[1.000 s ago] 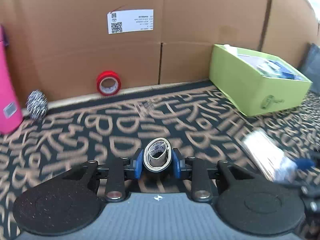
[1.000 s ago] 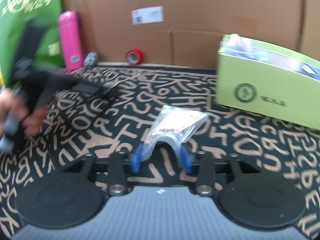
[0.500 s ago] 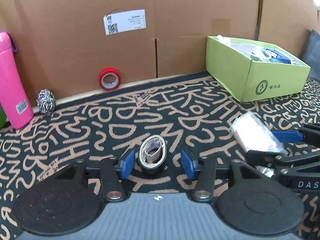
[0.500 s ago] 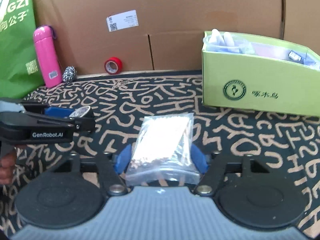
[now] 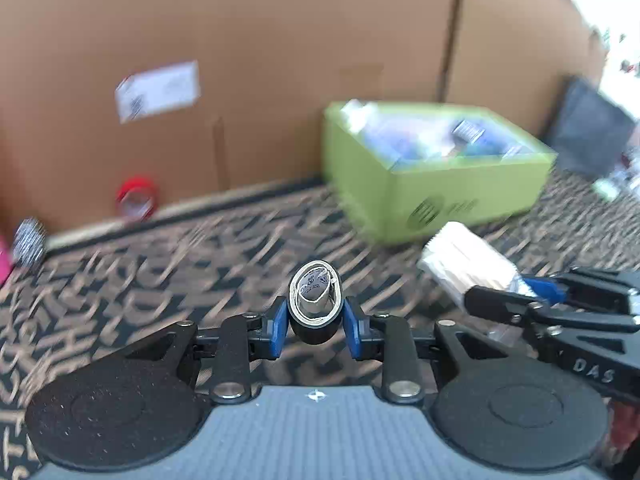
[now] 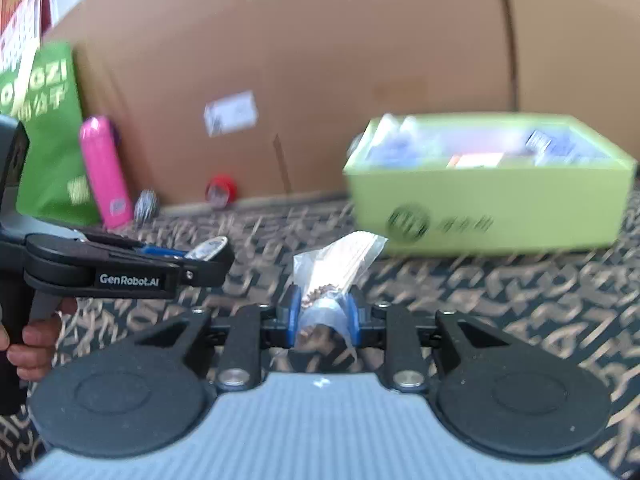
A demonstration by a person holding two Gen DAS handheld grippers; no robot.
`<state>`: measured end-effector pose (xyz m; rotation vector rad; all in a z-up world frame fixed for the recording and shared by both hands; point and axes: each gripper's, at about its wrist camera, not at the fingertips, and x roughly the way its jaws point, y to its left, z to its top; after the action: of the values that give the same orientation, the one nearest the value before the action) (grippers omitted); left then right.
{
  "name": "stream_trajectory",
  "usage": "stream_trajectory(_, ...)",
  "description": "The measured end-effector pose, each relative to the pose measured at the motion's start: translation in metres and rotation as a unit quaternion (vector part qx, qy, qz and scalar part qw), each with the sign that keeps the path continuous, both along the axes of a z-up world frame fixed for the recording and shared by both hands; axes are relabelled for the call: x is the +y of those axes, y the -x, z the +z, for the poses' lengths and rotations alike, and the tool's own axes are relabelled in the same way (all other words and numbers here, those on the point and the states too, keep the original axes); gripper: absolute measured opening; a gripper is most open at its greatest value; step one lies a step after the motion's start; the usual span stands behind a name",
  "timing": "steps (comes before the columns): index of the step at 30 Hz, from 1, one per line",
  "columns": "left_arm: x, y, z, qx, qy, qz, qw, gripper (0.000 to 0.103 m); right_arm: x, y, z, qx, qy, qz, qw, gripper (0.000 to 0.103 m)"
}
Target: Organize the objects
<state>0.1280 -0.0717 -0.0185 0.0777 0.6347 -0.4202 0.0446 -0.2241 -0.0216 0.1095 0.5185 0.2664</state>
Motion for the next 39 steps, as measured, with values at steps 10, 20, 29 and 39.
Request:
stream_trajectory(10, -0.084, -0.030, 0.078, -0.081, 0.070, -0.052, 0.9928, 0.031, -0.058, -0.017, 0.068, -0.112, 0.029, -0.076, 0.990, 0.024)
stream_trajectory(20, -0.156, -0.114, 0.063, -0.062, 0.062, -0.047, 0.9951, 0.031, -0.081, -0.088, 0.061, -0.140, 0.092, -0.131, 0.977, 0.024)
stream_trajectory(29, -0.153, -0.135, 0.039, -0.046, 0.102, -0.027, 0.9933, 0.087, -0.091, -0.145, 0.030, -0.090, 0.136, -0.116, 0.980, 0.072)
stream_trajectory(39, -0.108, -0.100, 0.038, -0.054, 0.081, 0.012, 0.9952, 0.088, -0.085, -0.103, 0.038, -0.108, 0.084, -0.128, 0.982, 0.103)
